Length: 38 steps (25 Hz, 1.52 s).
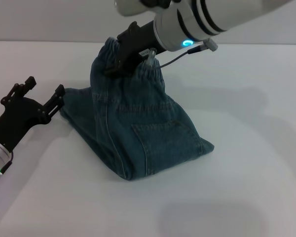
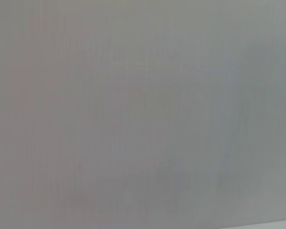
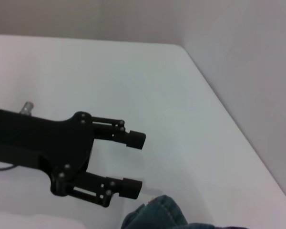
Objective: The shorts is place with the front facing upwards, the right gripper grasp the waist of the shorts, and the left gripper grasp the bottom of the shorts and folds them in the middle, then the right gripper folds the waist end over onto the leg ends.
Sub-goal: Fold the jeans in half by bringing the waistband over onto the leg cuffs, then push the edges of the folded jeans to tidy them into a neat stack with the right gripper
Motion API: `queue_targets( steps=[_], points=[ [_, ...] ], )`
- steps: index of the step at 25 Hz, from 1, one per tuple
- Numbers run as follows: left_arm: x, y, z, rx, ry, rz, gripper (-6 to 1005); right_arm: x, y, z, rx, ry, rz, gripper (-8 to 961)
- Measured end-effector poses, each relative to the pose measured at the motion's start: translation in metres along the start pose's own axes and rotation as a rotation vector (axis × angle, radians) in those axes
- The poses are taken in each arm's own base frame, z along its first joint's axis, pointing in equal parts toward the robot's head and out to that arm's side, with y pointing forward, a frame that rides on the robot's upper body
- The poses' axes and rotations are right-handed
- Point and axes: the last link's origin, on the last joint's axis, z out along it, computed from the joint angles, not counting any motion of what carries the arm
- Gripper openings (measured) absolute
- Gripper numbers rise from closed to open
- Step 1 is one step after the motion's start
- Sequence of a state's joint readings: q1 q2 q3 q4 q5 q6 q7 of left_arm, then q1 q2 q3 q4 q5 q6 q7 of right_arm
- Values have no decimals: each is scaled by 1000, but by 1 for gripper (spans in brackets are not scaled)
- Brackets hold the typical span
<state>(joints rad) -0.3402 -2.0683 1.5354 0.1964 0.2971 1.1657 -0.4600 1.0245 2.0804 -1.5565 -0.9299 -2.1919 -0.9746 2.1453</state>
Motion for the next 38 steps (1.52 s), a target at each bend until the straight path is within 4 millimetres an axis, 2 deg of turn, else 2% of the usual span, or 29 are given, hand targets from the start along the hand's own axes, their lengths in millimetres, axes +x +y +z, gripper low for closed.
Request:
queue_targets(
  steps=[7, 12, 21, 26, 33, 38],
  points=[
    [-1, 0, 0, 1, -2, 1, 797, 0, -2, -1, 3, -9, 25, 549],
    [-1, 1, -1, 0, -3, 1, 797, 2, -3, -1, 8, -1, 37, 763],
    [-2, 2, -1, -1, -5, 0, 797, 11, 7, 5, -25, 48, 17, 788],
    [-2, 0, -2, 3, -4, 0, 797, 18, 25, -1, -143, 52, 71, 791],
    [0, -1, 0, 3, -3, 2, 797, 30, 48, -25, -336, 70, 178, 791],
    [1, 0, 3, -1, 0, 6, 797, 47, 63, -20, -431, 121, 241, 791]
  ],
)
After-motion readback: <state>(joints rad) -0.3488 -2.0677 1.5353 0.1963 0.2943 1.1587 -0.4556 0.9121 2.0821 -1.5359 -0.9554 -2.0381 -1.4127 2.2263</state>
